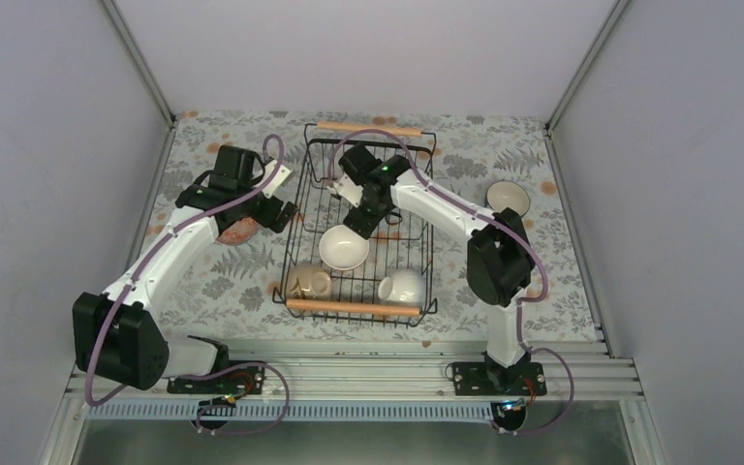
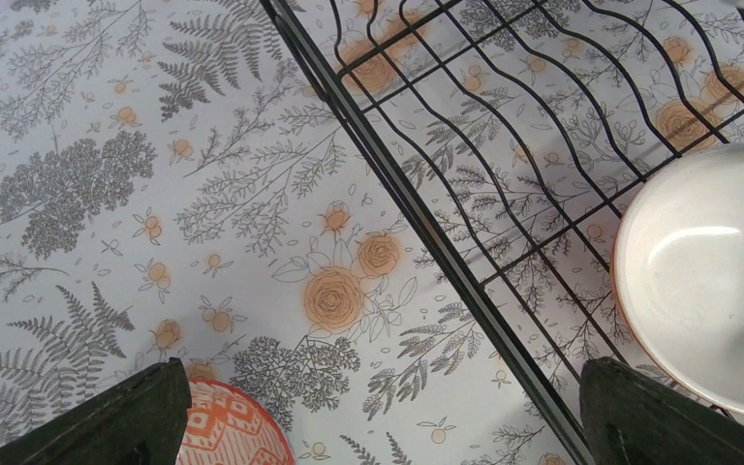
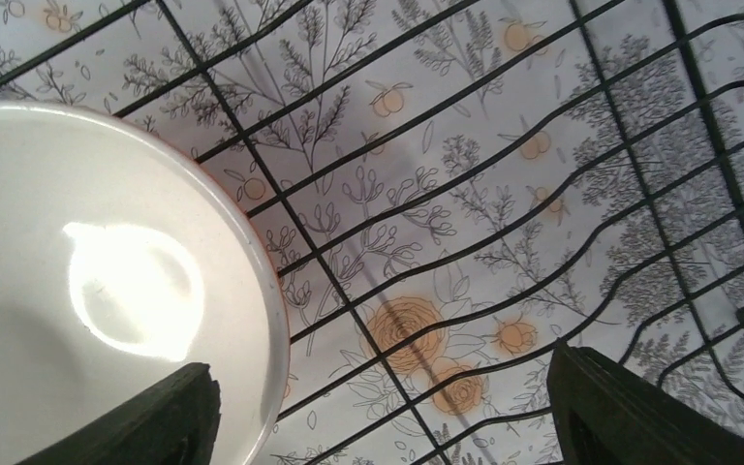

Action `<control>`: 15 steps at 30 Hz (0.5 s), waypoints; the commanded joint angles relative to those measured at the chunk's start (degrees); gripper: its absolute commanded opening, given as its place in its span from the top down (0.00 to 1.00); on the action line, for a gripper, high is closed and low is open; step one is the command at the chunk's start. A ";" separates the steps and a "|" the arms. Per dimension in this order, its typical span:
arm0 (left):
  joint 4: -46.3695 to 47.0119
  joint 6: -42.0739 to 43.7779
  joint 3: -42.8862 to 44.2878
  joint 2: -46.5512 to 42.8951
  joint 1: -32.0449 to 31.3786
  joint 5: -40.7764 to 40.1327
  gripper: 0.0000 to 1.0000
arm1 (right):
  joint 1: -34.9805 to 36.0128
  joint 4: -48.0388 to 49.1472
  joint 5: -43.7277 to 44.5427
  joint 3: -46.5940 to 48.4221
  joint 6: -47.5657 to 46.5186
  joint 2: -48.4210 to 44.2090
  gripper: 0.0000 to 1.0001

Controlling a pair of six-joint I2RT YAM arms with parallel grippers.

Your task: Unload the bowls from the dish rack

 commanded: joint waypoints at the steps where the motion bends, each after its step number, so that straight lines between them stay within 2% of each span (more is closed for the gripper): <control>1: -0.08 0.24 -0.19 -1.28 0.27 1.13 0.00 | -0.01 -1.45 -2.89 -1.53 -0.62 1.87 0.19; 3: -0.06 0.24 -0.25 -1.26 0.16 1.09 0.00 | -0.01 -1.60 -4.08 -1.55 -0.65 2.83 0.25; 8: 0.10 0.33 -0.62 -1.80 0.22 1.13 0.00 | -0.01 -1.26 -6.14 -1.88 -0.84 4.56 0.30; 9: 0.10 0.41 -0.77 -1.92 0.20 1.14 0.00 | -0.01 -1.08 -6.25 -1.90 -0.81 4.79 0.36; 12: 0.27 0.44 -1.11 -2.16 0.20 1.09 0.00 | -0.05 -0.83 -6.42 -1.67 -0.43 5.06 0.70; 15: 0.27 0.50 -1.15 -2.14 0.21 1.27 0.00 | -0.01 -1.60 -6.37 -0.94 0.04 4.88 0.93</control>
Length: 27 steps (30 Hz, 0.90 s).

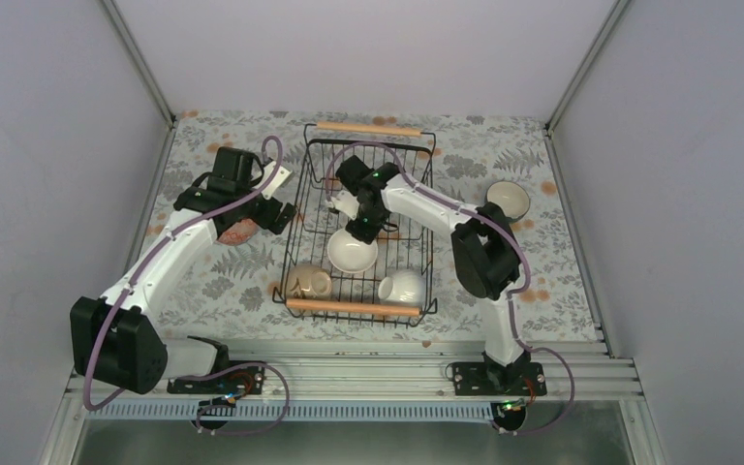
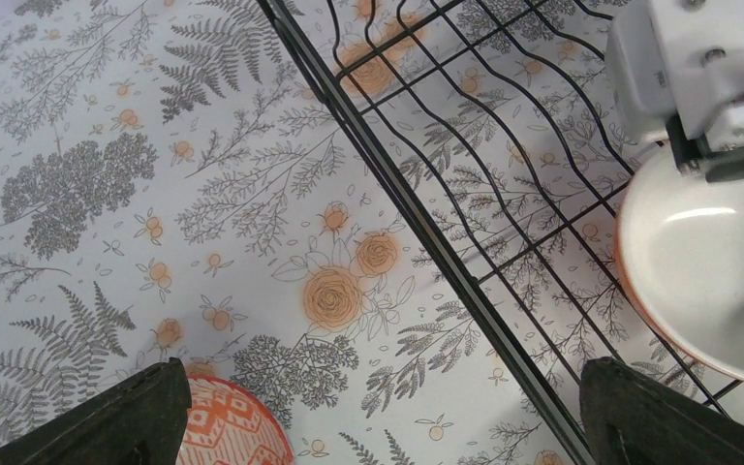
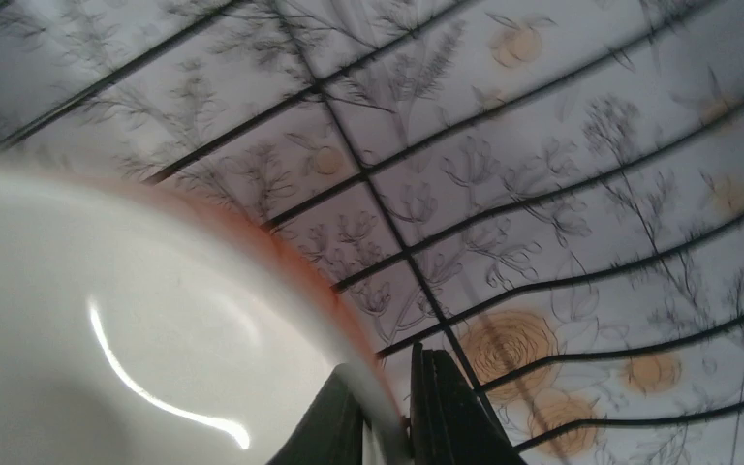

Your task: Unload the bowls from the dish rack

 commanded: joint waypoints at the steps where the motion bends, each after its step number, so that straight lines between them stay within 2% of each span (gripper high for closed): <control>1: 0.34 0.46 -0.57 -1.11 0.20 0.97 0.00 | -0.01 -1.04 -1.04 1.14 0.67 -0.52 0.96; 8: 0.34 0.40 -0.41 -0.94 0.25 0.96 0.00 | -1.12 -2.80 1.15 4.83 0.56 -6.33 0.96; 12: 0.25 0.37 -0.40 -1.26 0.28 0.80 0.00 | -5.16 -1.65 1.77 8.83 0.23 -11.55 0.96; 19: 0.34 0.37 -0.50 -1.46 0.34 0.88 0.00 | -17.35 -0.10 0.41 16.32 -0.57 -21.79 0.96; 24: 0.25 0.29 -0.30 -1.62 0.32 1.03 0.00 | -28.69 0.60 2.28 15.01 -0.98 -28.11 0.96; 27: 0.21 0.29 -0.18 -1.60 0.32 1.16 0.00 | -36.43 1.73 1.87 11.11 -1.15 -31.26 0.96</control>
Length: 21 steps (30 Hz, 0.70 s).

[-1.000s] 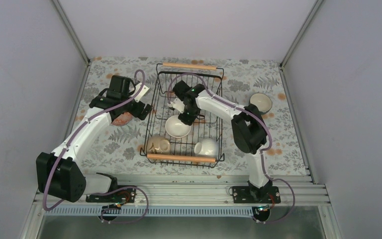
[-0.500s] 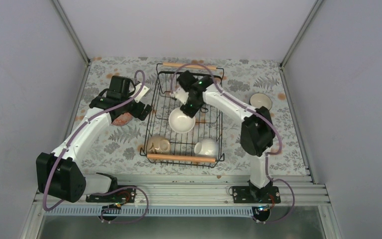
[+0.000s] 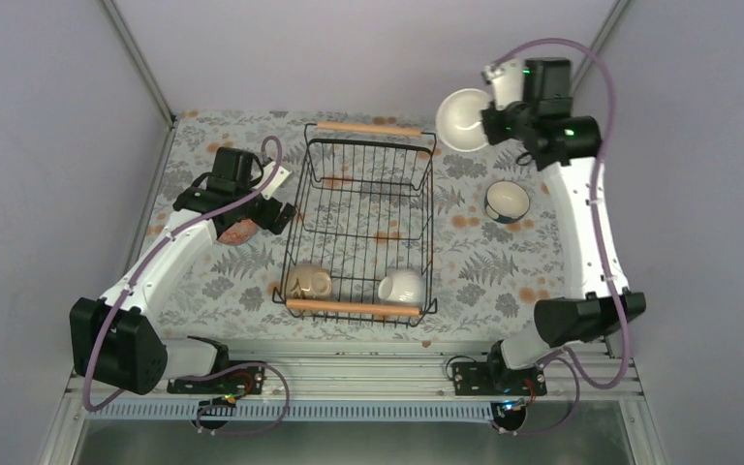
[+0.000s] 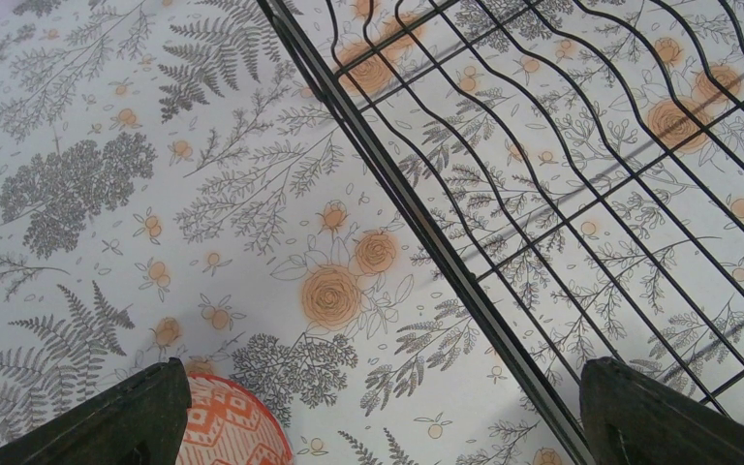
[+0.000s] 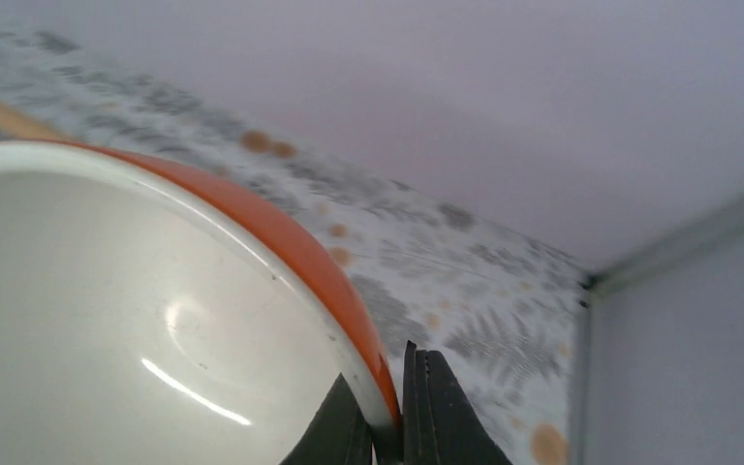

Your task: Unload the bowls from the dish rack

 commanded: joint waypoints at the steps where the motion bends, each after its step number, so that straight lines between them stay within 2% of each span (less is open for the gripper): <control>1: 0.26 0.18 0.02 -1.42 0.28 1.09 0.00 | -8.68 1.87 0.27 -6.02 -0.96 -3.42 0.96; 10: 0.17 0.22 -0.02 -2.07 0.32 2.01 0.00 | -22.88 9.94 -8.48 -24.30 -1.60 -5.38 0.96; 13: 0.06 0.18 0.07 -2.00 0.32 2.26 0.00 | -25.41 11.76 -12.16 -27.31 -1.45 -4.13 0.96; 21: 0.40 0.34 -0.88 -3.05 0.32 2.41 0.00 | -30.19 15.60 -15.45 -30.17 -1.48 2.29 0.96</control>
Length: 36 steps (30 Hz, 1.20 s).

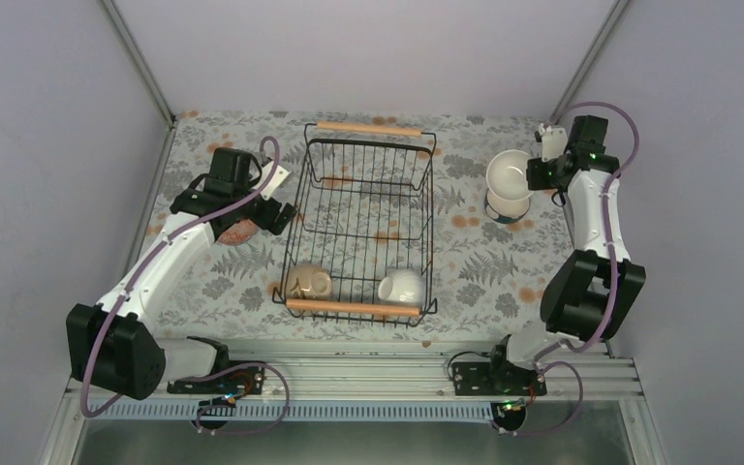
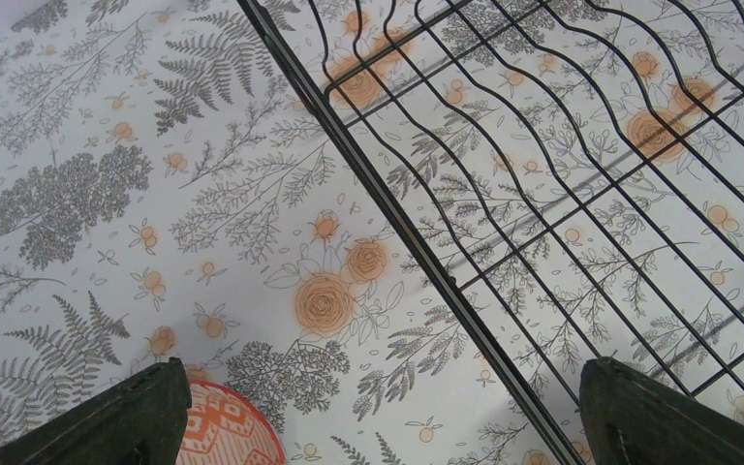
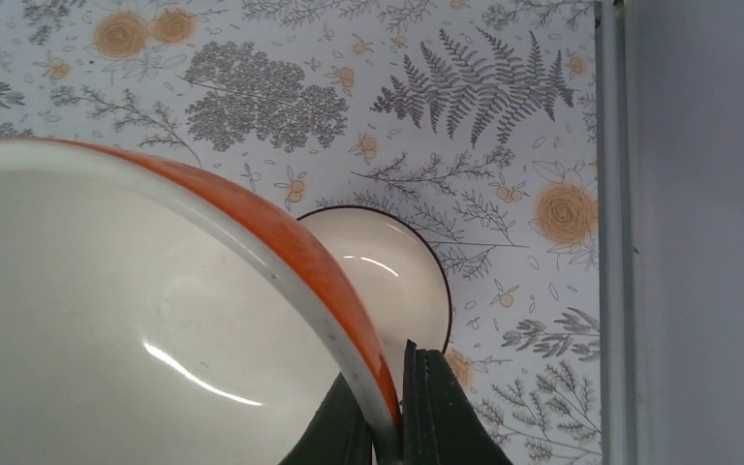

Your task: Unload the bowls from the dish rack

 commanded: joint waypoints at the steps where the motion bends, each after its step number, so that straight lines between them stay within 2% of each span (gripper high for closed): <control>1: 0.54 0.35 -0.99 -1.98 0.31 1.11 0.00 | -2.86 5.62 -4.76 -1.33 -0.21 3.81 0.96; 9: 0.59 0.33 -0.90 -1.89 0.27 1.23 0.00 | -5.64 9.50 -6.03 -2.82 -0.55 10.38 0.96; 22: 0.47 0.37 -1.19 -2.33 0.26 1.18 0.00 | -6.27 11.63 -5.60 -2.29 0.04 17.43 0.96; 23: 0.53 0.41 -1.26 -2.31 0.26 1.20 0.00 | -6.25 11.53 -5.60 -2.27 0.04 17.64 0.94; 26: 0.47 0.42 -1.24 -2.19 0.27 1.21 0.00 | -6.28 11.26 -6.19 -2.44 -0.34 17.55 0.64; 28: 0.47 0.42 -1.15 -2.17 0.27 1.35 0.00 | -6.29 11.78 -6.16 -3.19 -0.35 16.48 0.52; 31: 0.47 0.42 -1.22 -2.09 0.32 1.46 0.00 | -6.24 13.05 -5.75 -4.80 -0.45 13.30 0.45; 36: 0.47 0.42 -1.16 -2.09 0.36 1.38 0.00 | -5.86 10.43 -6.54 -5.50 -1.16 6.48 0.42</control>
